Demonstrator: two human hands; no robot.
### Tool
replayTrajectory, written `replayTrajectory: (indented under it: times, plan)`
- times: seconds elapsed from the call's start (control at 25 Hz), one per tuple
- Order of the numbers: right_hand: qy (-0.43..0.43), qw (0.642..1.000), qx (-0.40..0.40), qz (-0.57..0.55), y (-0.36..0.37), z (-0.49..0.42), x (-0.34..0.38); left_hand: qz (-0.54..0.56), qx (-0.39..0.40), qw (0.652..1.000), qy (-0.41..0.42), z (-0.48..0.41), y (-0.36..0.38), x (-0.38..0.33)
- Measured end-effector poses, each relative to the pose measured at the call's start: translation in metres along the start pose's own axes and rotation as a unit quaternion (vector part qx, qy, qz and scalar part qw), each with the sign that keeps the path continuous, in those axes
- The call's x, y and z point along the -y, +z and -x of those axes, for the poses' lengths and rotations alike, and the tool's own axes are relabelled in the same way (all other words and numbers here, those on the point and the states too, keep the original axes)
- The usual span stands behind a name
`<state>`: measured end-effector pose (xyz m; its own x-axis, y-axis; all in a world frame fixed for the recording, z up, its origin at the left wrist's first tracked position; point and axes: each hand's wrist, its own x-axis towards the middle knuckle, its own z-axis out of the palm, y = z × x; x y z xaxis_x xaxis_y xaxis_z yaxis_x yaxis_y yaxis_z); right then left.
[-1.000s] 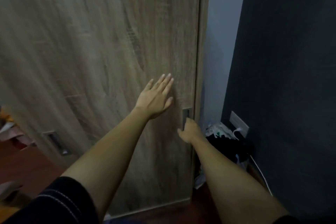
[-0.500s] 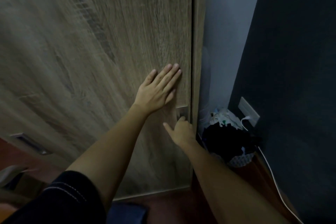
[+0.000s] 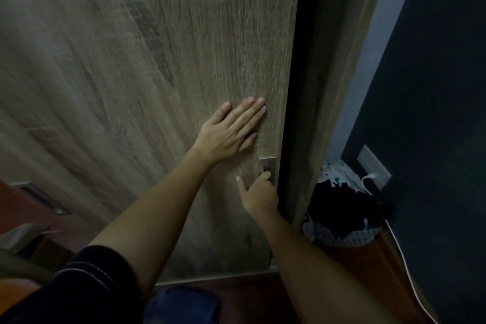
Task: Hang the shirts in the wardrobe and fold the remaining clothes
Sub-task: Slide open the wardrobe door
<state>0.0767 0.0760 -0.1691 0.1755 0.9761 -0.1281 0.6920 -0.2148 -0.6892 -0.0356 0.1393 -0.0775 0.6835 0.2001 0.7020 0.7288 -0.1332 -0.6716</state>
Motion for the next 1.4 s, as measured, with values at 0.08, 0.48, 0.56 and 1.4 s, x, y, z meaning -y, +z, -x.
replayTrajectory:
  times: [0.08, 0.48, 0.56, 1.4]
  plan:
    - [0.007, 1.0, 0.008, -0.003, 0.015, 0.01, 0.017, -0.008, 0.005, 1.0, 0.004, 0.018, -0.004, 0.018]
    - [-0.031, 0.999, -0.015, 0.017, 0.135, 0.075, 0.12, -0.037, 0.002, 0.999, 0.013, 0.141, -0.031, 0.134]
    - [-0.036, 0.999, -0.011, 0.028, 0.159, 0.087, 0.141, -0.036, 0.005, 0.999, 0.011, 0.166, -0.038, 0.157]
    - [-0.148, 0.976, 0.139, 0.079, 0.267, 0.152, 0.257, -0.059, 0.063, 0.996, -0.015, 0.312, -0.078, 0.294]
